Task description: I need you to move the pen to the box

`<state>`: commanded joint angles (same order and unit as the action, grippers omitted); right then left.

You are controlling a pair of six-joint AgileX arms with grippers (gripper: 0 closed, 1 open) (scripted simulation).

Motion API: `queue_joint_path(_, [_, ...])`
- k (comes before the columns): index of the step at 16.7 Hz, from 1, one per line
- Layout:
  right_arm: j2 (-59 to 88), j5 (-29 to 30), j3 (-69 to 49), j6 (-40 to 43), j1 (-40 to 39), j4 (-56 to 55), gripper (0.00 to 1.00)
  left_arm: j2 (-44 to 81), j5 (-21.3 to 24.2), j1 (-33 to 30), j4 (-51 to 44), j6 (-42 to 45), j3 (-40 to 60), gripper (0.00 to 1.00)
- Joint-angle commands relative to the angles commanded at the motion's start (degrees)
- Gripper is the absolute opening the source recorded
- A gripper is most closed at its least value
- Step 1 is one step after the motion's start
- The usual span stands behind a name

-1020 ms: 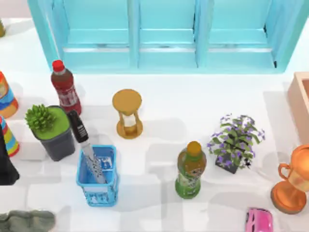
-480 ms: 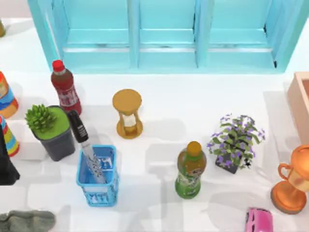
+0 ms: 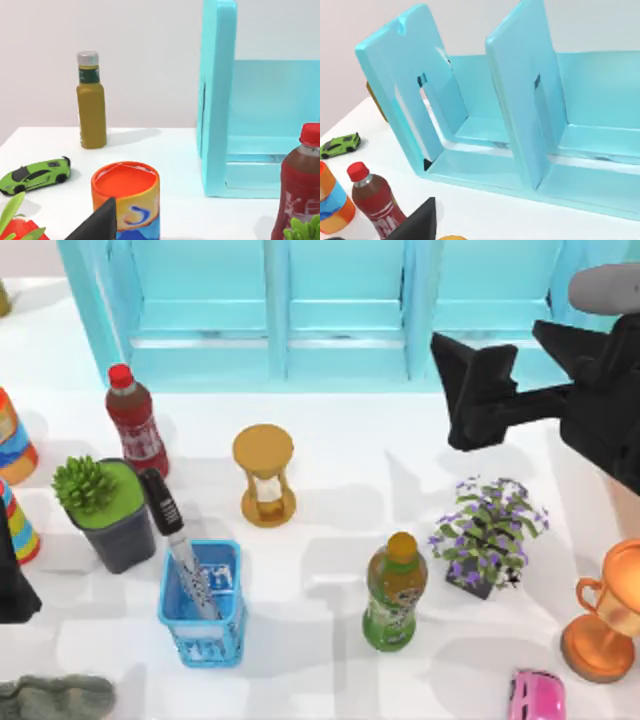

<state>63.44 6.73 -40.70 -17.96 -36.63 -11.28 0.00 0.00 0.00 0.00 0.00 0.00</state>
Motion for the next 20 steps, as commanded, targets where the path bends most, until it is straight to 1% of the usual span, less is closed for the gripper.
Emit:
queue_joint_path(5, [21.3, 0.2, -8.2, -0.5, -16.3, -2.8, 1.00, 0.0, 0.0, 0.0, 0.0, 0.0, 0.0, 1.00])
queue_joint_path(8, [28.9, 0.2, -8.6, 0.1, -22.6, -3.1, 1.00, 0.0, 0.0, 0.0, 0.0, 0.0, 0.0, 1.00])
queue_joint_path(10, [31.4, 0.3, -7.7, 0.5, -24.3, -2.9, 1.00, 0.0, 0.0, 0.0, 0.0, 0.0, 0.0, 1.00])
queue_joint_path(16, [31.8, 0.4, -7.5, 0.5, -24.4, -2.9, 1.00, 0.0, 0.0, 0.0, 0.0, 0.0, 0.0, 1.00])
queue_joint_path(20, [37.7, 0.5, -12.2, 0.5, -24.6, -4.3, 1.00, 0.0, 0.0, 0.0, 0.0, 0.0, 0.0, 1.00])
